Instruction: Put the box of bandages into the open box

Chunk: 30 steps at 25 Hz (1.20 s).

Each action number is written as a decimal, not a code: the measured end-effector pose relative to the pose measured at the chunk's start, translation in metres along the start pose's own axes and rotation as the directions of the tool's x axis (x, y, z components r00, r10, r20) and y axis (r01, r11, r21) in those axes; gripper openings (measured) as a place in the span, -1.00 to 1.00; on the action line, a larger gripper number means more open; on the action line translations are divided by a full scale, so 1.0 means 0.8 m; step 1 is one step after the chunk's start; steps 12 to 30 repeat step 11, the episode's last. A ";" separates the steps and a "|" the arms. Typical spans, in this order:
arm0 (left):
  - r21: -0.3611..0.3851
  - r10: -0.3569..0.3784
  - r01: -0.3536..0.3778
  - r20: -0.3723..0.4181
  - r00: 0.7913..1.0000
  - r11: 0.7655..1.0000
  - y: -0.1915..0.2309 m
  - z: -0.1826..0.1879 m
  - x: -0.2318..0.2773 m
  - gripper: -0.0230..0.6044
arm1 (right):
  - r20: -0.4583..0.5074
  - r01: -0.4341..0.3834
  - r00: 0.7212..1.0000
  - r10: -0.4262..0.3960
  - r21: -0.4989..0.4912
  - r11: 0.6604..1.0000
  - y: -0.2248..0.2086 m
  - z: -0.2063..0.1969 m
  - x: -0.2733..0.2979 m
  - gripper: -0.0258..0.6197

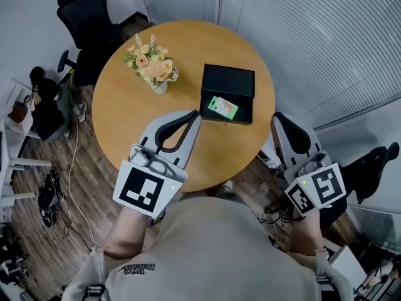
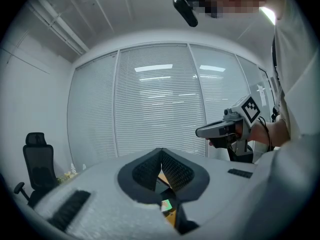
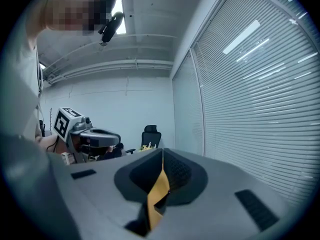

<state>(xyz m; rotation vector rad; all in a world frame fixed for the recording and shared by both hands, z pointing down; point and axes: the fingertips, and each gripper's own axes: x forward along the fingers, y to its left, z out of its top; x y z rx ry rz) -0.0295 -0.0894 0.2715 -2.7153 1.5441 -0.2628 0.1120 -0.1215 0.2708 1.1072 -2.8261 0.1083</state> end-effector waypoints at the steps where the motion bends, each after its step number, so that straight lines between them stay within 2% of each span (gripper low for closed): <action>1: 0.000 -0.002 0.002 0.000 1.000 1.000 0.000 0.000 0.000 -0.86 | -0.001 -0.002 1.000 0.002 0.000 1.000 0.001 0.000 0.000 -0.83; 11: -0.003 -0.009 0.009 -0.006 1.000 1.000 0.000 -0.005 0.000 -0.86 | 0.002 -0.024 1.000 0.024 0.048 0.999 0.005 0.000 0.002 -0.83; 30: -0.003 -0.009 0.009 -0.006 1.000 1.000 0.000 -0.005 0.000 -0.86 | 0.002 -0.024 1.000 0.024 0.048 0.999 0.005 0.000 0.002 -0.83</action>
